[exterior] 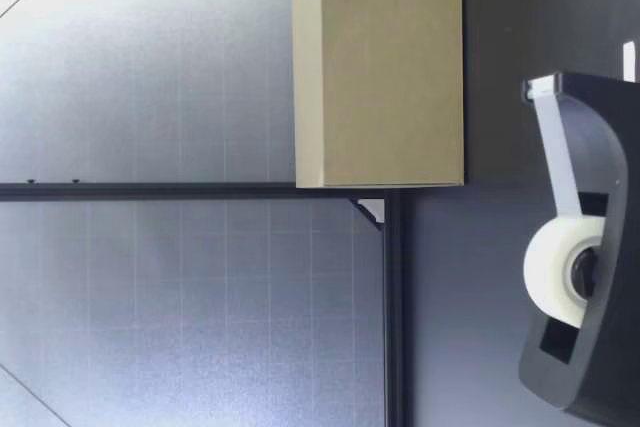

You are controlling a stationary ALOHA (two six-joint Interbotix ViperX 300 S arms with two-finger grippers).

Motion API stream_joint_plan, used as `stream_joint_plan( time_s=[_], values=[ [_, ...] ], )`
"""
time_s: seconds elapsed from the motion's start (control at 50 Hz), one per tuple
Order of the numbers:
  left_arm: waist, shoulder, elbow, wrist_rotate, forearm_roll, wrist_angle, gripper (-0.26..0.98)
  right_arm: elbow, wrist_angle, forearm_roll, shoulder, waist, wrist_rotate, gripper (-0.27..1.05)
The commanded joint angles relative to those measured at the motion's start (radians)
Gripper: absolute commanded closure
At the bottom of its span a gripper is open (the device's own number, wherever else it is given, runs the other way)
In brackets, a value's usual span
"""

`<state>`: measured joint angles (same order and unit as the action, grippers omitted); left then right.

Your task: Cut a small piece of tape from the tape dispenser then place it on the cardboard box's edge.

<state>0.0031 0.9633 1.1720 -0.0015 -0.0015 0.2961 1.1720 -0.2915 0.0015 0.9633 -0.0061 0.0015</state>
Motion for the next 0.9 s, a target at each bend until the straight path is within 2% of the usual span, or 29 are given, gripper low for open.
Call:
stream_joint_plan(
  time_s=[0.0, 0.2, 0.42, 0.6, 0.88],
  values=[
    [0.014, -0.008, -0.009, 0.003, -0.002, 0.014, 0.80, -0.014, -0.012, -0.002, -0.003, -0.003, -0.003, 0.90],
    [0.014, -0.011, -0.005, 0.006, -0.003, 0.018, 0.82, -0.031, -0.120, 0.002, -0.061, -0.003, 0.006, 0.92],
    [0.014, -0.015, 0.028, 0.015, -0.002, 0.046, 0.82, -0.169, -0.087, 0.064, -0.307, -0.028, 0.012, 0.92],
    [0.014, -0.018, 0.044, 0.018, -0.002, 0.078, 0.82, -0.314, 0.063, 0.112, -0.525, -0.028, 0.018, 0.92],
    [0.014, -0.023, 0.061, 0.017, -0.002, 0.080, 0.82, -0.541, 0.485, 0.126, -0.779, -0.028, 0.063, 0.92]
  ],
)
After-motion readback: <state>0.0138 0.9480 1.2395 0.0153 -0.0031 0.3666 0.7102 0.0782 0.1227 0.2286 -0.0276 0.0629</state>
